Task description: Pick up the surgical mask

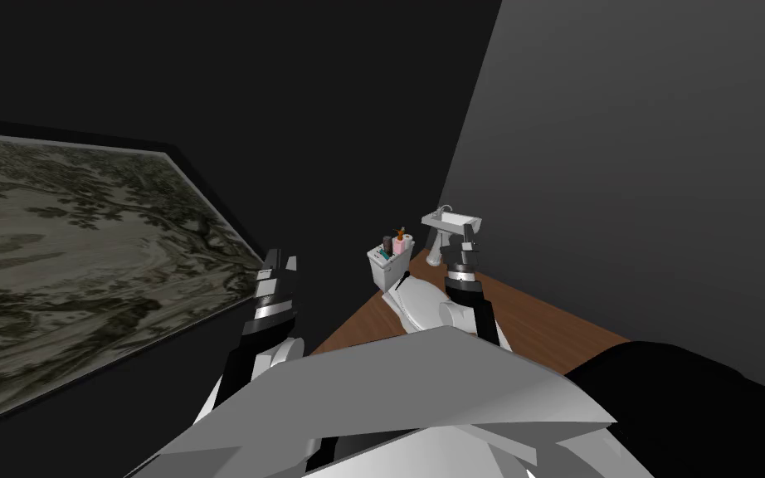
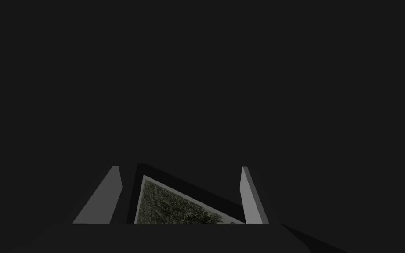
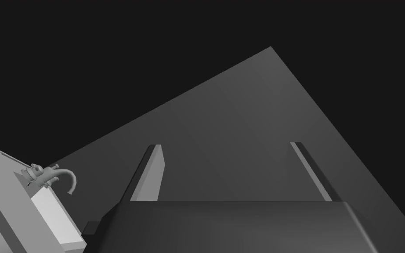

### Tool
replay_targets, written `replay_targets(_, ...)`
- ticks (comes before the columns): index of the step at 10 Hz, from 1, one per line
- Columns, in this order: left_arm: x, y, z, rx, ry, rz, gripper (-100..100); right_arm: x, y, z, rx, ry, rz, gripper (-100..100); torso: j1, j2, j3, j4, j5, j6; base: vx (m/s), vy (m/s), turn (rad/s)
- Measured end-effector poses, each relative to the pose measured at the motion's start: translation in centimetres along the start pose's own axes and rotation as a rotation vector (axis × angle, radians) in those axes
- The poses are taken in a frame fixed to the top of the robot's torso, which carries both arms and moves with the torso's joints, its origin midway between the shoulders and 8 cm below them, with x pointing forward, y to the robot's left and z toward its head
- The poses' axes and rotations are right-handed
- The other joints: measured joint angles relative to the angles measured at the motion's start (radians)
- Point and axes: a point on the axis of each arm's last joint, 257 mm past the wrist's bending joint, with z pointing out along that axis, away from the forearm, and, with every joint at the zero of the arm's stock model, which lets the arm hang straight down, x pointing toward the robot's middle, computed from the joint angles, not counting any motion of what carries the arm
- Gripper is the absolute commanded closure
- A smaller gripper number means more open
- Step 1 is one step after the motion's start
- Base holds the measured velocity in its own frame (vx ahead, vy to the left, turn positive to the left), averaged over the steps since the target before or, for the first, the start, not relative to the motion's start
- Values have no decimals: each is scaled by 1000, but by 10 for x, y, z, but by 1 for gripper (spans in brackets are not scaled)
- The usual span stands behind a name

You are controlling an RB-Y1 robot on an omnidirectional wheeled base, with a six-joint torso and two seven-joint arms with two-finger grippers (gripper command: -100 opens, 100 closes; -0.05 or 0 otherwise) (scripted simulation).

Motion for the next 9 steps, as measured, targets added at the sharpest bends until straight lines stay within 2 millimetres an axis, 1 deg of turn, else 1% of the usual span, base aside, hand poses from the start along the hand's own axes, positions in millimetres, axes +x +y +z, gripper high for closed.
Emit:
replay_targets(2, 0, 0, 0, 0, 0, 0, 0, -9, -6, 0, 9, 13, -12, -100, 5, 1, 1, 0, 1, 0, -30, 102, 39)
replay_targets(5, 0, 0, 0, 0, 0, 0, 0, -30, -21, 4, 24, 9, -18, -100, 9, 4, 2, 1, 2, 0, -60, 147, 67)
replay_targets(6, 0, 0, 0, 0, 0, 0, 0, -42, -27, 4, 31, -2, -16, -100, 11, 4, 2, 1, 2, 0, -60, 174, 99)
replay_targets(8, 0, 0, 0, 0, 0, 0, 0, -67, -39, 11, 33, -33, 0, -100, 11, 5, 3, 1, 3, 0, -82, 171, 146)
replay_targets(9, 0, 0, 0, 0, 0, 0, 0, -86, -43, 11, 36, -56, 10, -100, 11, 6, 3, 1, 3, 0, -70, 185, 125)
